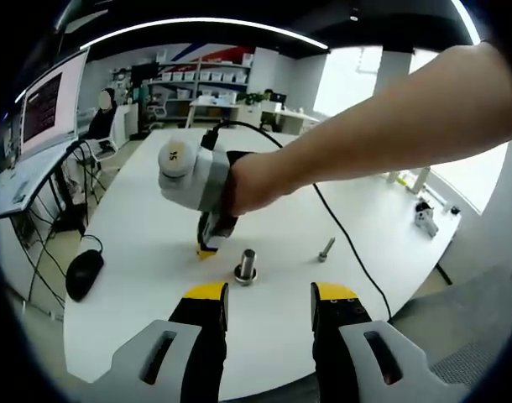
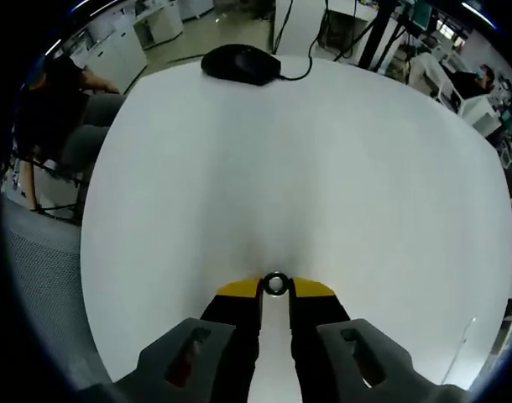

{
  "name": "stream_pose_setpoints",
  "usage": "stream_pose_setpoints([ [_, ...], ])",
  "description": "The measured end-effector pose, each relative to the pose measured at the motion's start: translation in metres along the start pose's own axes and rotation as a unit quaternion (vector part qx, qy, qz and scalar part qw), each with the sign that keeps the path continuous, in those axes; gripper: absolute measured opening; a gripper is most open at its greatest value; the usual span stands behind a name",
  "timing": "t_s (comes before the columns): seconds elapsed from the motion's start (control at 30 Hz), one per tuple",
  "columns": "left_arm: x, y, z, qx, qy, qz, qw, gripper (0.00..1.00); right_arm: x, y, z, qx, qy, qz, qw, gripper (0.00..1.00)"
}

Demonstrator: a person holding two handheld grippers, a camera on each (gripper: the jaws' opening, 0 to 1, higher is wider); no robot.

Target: Place the washer onto the threaded stud by aligning its center hole with the stud, sliding it down to the base, and recovering from edge contact or off-axis alignment until the washer reaches the visible bottom stop.

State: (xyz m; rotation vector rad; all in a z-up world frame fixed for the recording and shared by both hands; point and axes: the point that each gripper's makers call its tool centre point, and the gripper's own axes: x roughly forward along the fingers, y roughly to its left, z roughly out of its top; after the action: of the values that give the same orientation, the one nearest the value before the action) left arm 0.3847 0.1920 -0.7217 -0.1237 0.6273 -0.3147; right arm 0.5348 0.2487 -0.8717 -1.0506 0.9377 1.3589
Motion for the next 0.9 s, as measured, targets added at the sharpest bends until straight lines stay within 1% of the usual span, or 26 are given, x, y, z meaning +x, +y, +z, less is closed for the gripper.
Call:
stream_pose_setpoints([
  [0.17,0.0,0.0,0.0,-0.001,-0.001,-0.001,1.0,0.37,-0.004,0.006,0.0,0.019,-0.011,-0.003,0.9998,0.13],
  [0.3,0.0,0.0,0.0,-0.003,-0.002,-0.001,1.0,0.37,-0.009,0.012,-0.004,0.015,-0.008,-0.007,0.9998,0.13],
  [0.4,0.0,0.0,0.001,-0.003,-0.003,-0.002,1.0,0.37,-0.014,0.012,-0.006,0.021,-0.009,-0.008,0.9997,0.13],
  [0.5,0.0,-0.002,0.001,-0.002,-0.003,-0.005,1.0,0.38,-0.025,0.014,-0.011,0.029,-0.009,-0.011,0.9995,0.13],
  [0.67,0.0,-0.004,0.001,-0.003,-0.002,-0.008,1.0,0.38,-0.041,0.006,-0.025,0.044,-0.01,-0.019,0.9988,0.13],
  [0.9,0.001,-0.007,0.0,0.001,0.0,-0.013,0.9999,0.38,-0.076,0.004,-0.049,0.068,-0.019,-0.037,0.9968,0.13],
])
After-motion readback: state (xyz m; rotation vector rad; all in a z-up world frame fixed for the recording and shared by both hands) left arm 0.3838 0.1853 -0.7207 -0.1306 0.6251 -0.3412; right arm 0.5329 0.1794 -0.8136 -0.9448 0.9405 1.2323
